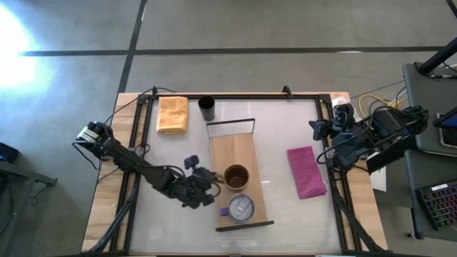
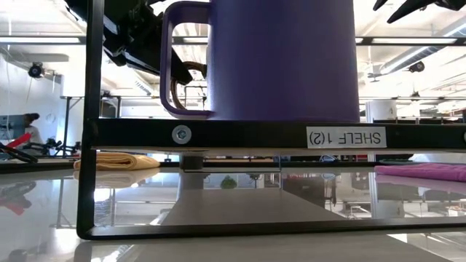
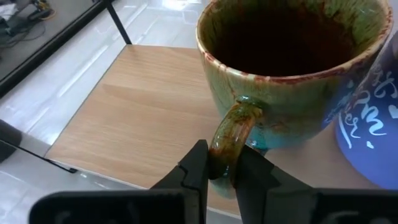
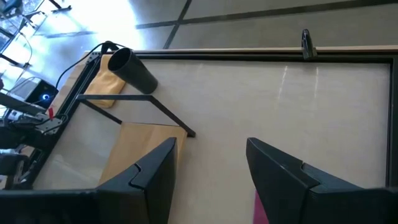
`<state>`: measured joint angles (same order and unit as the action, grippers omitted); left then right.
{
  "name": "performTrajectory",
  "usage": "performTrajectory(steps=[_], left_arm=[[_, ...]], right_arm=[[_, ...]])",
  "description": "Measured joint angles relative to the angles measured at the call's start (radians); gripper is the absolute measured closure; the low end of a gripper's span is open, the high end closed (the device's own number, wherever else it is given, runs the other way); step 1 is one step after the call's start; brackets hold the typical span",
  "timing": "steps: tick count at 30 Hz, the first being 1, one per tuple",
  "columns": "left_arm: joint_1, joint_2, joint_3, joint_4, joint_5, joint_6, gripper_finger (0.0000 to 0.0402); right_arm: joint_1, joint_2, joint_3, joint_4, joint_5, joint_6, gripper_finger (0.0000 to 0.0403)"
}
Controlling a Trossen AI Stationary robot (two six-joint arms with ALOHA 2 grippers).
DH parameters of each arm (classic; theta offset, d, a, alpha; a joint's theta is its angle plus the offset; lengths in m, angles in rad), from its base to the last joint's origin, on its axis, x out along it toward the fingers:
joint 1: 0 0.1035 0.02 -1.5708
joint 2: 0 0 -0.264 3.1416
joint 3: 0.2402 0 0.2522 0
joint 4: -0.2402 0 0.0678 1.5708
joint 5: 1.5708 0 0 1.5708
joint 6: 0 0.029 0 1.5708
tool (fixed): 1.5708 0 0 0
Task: Stack small to large cups/mugs on shelf
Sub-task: Put the green mug on the shelf
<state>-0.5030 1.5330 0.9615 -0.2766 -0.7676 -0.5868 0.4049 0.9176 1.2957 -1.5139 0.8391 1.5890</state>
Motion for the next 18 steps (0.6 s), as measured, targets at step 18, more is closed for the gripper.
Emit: performTrajectory(steps=[18], left_arm=[[0.04,0.008,0.004,-0.057,-0.076,-0.009,0.0373]], right_arm=[[0.0,0.0,0.0,-0.001,0.0,-0.001,0.0216]])
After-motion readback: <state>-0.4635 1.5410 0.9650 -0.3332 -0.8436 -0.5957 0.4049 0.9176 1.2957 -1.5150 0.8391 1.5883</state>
